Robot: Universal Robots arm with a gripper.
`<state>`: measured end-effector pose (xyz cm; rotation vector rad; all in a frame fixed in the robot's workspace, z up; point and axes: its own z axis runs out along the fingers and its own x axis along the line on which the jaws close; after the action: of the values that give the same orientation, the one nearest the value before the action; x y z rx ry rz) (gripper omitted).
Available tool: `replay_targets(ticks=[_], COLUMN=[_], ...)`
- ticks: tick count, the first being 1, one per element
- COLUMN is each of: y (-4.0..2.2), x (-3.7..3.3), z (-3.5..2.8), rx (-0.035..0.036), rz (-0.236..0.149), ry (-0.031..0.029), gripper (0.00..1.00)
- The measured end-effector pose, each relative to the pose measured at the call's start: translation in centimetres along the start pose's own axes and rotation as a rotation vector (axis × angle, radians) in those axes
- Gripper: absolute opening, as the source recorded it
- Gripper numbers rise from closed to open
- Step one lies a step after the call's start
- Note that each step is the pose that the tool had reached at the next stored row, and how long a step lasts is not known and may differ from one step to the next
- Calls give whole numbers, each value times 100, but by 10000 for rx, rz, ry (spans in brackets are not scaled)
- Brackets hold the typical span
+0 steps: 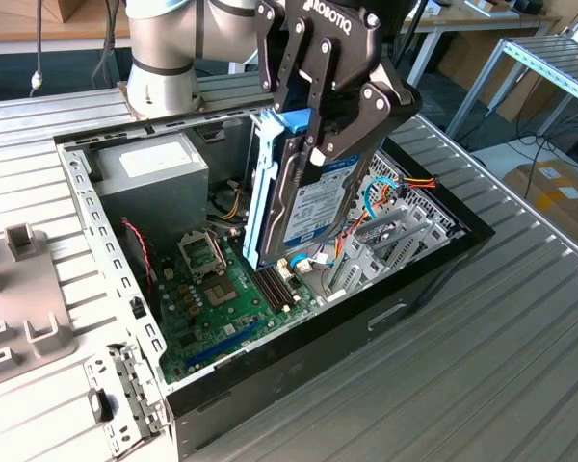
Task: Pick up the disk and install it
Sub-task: 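Pick up the disk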
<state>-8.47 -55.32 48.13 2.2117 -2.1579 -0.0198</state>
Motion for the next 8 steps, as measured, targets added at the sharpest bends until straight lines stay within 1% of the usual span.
replay_targets(ticks=[8], y=[-100], x=[3], z=[1], rx=[0], rz=[1], ry=[33], gripper=[37])
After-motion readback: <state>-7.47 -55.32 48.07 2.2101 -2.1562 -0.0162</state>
